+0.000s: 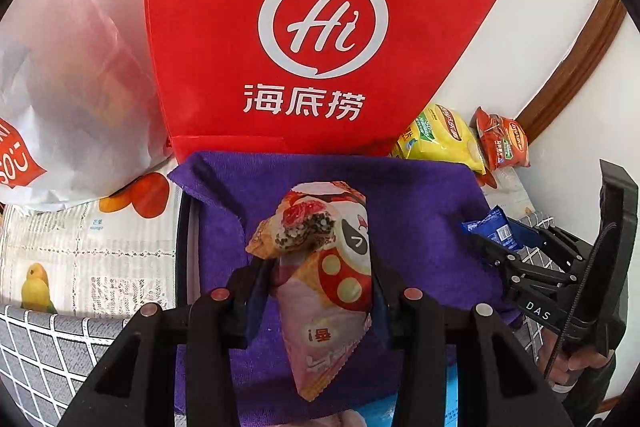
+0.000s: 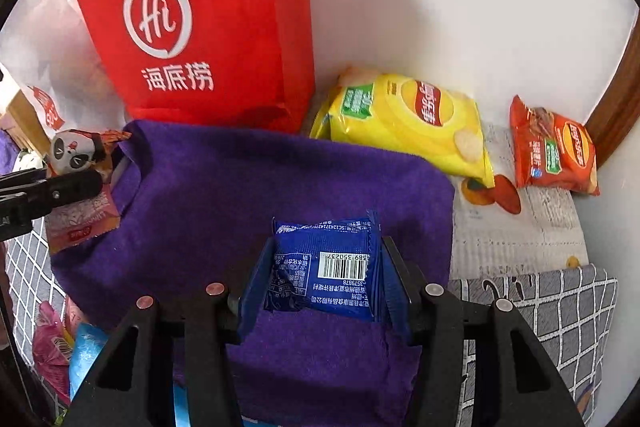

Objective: Organize snacks
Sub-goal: 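Open the right tool to drop the blue packet while the left releases the pouch onto the cloth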

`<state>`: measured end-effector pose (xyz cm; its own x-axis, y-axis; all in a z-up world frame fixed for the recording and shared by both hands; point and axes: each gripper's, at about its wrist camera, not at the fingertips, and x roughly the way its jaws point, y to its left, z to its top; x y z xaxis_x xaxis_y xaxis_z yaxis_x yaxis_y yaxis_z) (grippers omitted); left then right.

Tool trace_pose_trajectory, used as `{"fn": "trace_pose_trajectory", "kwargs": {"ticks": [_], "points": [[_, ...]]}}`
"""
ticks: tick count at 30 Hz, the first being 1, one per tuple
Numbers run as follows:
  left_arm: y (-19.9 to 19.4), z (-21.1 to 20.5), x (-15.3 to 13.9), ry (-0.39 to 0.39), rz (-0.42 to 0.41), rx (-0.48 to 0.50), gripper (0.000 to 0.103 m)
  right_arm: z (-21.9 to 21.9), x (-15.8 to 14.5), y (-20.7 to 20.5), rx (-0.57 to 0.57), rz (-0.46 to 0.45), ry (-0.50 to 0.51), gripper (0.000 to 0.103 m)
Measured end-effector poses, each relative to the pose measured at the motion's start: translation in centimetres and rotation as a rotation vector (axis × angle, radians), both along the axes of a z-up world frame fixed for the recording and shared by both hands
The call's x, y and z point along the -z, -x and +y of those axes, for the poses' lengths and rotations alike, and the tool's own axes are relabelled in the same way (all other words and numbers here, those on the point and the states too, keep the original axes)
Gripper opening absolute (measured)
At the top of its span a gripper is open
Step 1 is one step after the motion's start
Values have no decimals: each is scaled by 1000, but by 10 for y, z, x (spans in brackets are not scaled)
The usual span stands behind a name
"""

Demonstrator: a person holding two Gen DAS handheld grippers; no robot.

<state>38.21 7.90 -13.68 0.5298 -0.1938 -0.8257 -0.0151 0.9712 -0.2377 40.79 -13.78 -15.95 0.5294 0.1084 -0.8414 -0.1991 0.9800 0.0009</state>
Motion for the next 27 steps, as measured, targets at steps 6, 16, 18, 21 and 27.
{"fn": "trace_pose_trajectory", "kwargs": {"ticks": [6,16,18,21,27], "points": [[-3,-3,6,-1,12,3,41,2,6,-2,-1,15,10,54],[-5,-10,16,-4,45,16,41,-3,-5,0,13,25,-53,60],[-7,-14,18,-2,50,23,41,-2,-14,4,8,-7,-60,66],[-7,-19,20,-12,51,32,41,0,-28,11,-3,-55,-54,71],[-10,-20,25,-28,66,32,41,0,-45,20,0,-102,-67,71]]}}
